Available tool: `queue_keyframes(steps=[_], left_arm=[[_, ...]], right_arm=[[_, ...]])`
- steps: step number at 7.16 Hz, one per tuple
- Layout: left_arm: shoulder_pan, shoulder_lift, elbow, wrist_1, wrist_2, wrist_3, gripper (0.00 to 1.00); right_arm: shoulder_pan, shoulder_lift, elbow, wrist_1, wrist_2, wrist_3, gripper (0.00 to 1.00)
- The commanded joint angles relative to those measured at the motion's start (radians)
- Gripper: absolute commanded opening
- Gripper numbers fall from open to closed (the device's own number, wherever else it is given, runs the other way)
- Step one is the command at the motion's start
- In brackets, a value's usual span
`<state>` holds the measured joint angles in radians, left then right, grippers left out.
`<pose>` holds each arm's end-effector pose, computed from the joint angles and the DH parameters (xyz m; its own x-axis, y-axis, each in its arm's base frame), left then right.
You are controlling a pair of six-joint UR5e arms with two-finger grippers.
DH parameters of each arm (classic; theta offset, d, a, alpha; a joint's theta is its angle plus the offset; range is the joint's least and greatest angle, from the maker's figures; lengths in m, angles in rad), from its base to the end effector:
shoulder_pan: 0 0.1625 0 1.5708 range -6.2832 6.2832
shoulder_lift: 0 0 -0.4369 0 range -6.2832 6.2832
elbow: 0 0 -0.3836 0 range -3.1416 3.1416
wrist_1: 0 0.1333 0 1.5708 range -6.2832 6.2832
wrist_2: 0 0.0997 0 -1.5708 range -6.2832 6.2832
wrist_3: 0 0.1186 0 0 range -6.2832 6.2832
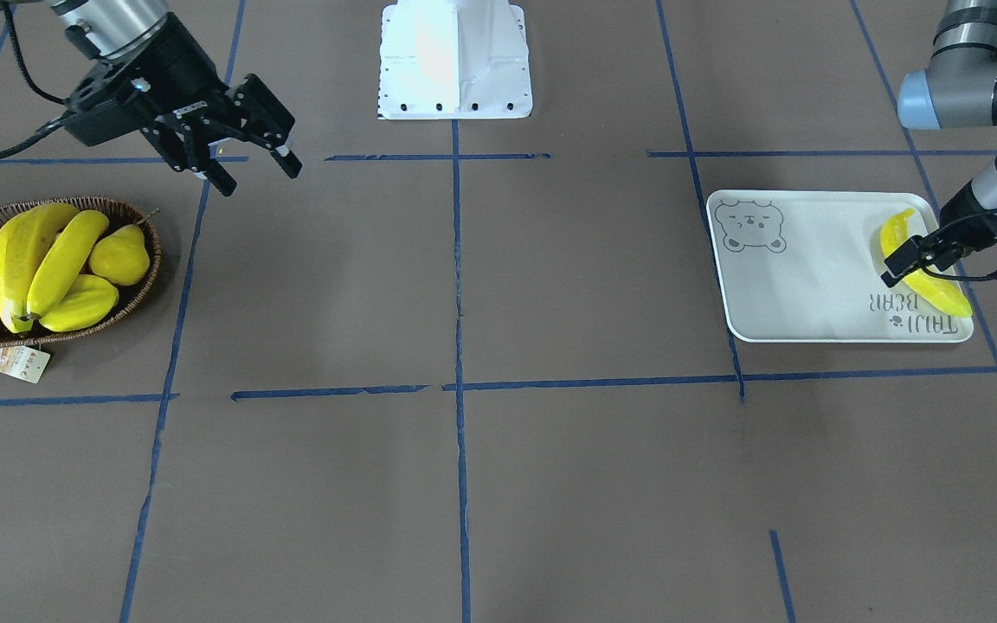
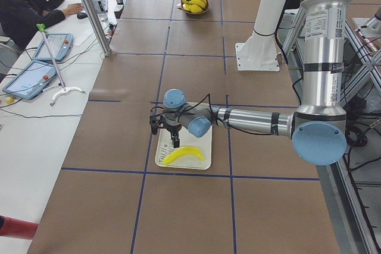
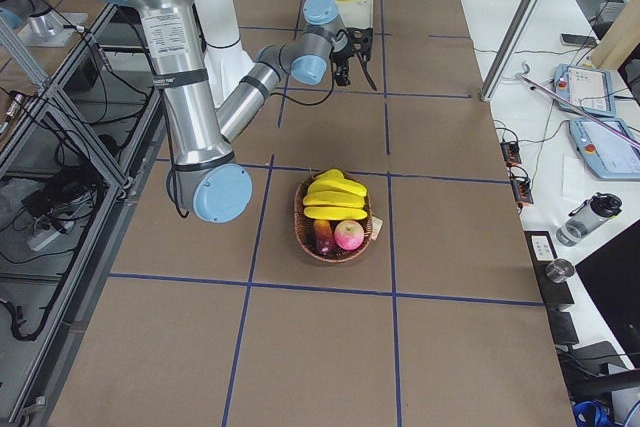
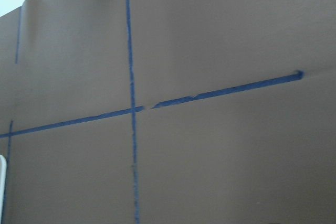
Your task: Transfer all bananas from basket to plate
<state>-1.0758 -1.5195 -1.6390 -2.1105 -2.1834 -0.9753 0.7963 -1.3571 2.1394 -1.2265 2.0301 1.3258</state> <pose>0.1788 -0.4683 0.6221 0.6568 -0.2506 -0.7112 0.2503 0.9621 -0.1078 -0.2945 -0.4164 0.2747 0.3791 0.0765 0.9222 -0.2771 0.9602 0.0342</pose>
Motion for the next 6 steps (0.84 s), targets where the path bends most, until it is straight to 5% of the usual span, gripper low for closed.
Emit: queue_keyframes(steps=[1,3,6], left_arm=[[-0.001,-0.002,-0.089,0.029,0.001,0.001,1.00],[-0.001,-0.053,-0.162,0.159,0.007,-0.003,1.00],[0.005,-0.065,-0.168,0.161,0.007,-0.016,1.00]], right_arm=[[0.105,-0.173,0.014,-0.057,0.073,-0.294,1.00],[0.138,-0.336,0.033,-0.057,0.065,-0.502,1.00],[0.115,-0.344,-0.053,-0.068,-0.003,-0.377,0.98]])
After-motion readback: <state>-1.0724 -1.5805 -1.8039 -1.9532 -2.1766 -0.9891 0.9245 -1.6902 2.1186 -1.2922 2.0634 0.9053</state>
